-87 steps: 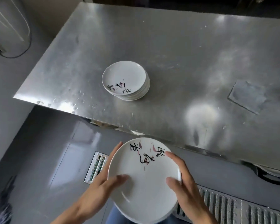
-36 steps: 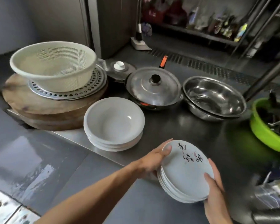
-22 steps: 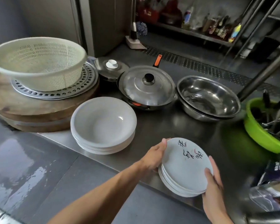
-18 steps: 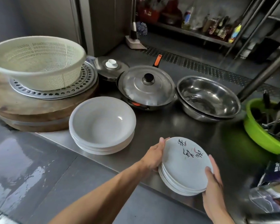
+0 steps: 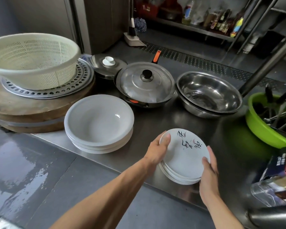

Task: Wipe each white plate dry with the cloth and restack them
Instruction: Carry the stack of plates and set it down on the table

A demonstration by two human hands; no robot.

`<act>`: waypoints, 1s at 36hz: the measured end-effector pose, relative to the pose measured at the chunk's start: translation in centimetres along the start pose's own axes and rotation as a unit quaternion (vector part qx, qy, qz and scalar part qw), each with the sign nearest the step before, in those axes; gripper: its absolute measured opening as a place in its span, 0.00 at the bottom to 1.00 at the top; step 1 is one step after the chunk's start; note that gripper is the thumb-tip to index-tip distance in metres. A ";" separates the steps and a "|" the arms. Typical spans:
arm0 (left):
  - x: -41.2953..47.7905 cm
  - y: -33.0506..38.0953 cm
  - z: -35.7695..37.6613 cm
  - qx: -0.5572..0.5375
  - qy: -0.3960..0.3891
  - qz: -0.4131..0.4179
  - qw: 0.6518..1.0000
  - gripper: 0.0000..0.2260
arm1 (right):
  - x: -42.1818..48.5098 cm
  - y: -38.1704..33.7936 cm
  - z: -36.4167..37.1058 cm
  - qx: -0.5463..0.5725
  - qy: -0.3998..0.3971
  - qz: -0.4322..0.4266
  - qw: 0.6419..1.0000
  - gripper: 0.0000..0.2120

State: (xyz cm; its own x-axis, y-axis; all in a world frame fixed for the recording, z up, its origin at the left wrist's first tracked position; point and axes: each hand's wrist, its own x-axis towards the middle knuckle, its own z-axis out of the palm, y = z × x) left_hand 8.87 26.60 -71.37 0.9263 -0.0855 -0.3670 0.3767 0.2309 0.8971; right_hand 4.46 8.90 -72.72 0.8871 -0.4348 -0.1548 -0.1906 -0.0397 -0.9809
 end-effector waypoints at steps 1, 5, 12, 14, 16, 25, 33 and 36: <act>0.0 0.0 0.0 0.001 0.002 0.005 1.000 0.22 | 0.0 -0.1 0.0 -0.007 -0.003 -0.002 1.000 0.22; 0.5 0.2 -0.4 0.027 0.007 0.014 1.000 0.15 | 0.0 -0.4 -0.2 -0.041 -0.018 -0.009 0.999 0.23; -0.2 -0.1 -1.6 0.100 -0.007 0.028 0.995 0.23 | -0.3 -1.7 -1.3 -0.154 -0.047 -0.002 0.987 0.27; -0.8 -0.3 -1.7 0.114 -0.014 0.034 0.993 0.30 | -0.4 -2.0 -1.5 -0.185 -0.034 -0.002 0.982 0.28; -1.5 -0.5 -1.9 0.133 -0.013 0.038 0.990 0.33 | -0.6 -1.9 -1.5 -0.207 -0.016 -0.002 0.978 0.28; -2.6 -0.4 -3.1 0.212 0.024 0.071 0.974 0.30 | -3.5 -2.5 -0.2 -0.306 0.043 -0.067 0.949 0.30; -8.3 5.9 -7.7 0.377 0.007 0.127 0.917 0.20 | -9.1 -8.5 5.4 -0.273 -0.036 -0.274 0.922 0.22; -12.8 9.8 -10.0 0.397 0.015 0.138 0.907 0.16 | -12.2 -12.2 8.3 -0.211 -0.099 -0.300 0.925 0.19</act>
State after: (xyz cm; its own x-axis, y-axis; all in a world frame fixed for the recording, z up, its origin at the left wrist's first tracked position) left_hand 0.64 39.62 -60.29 0.9900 -0.1017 -0.0976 0.0288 -0.5317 0.8465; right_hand -0.60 22.13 -59.87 0.9383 -0.0492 0.3423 0.2503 -0.5861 -0.7706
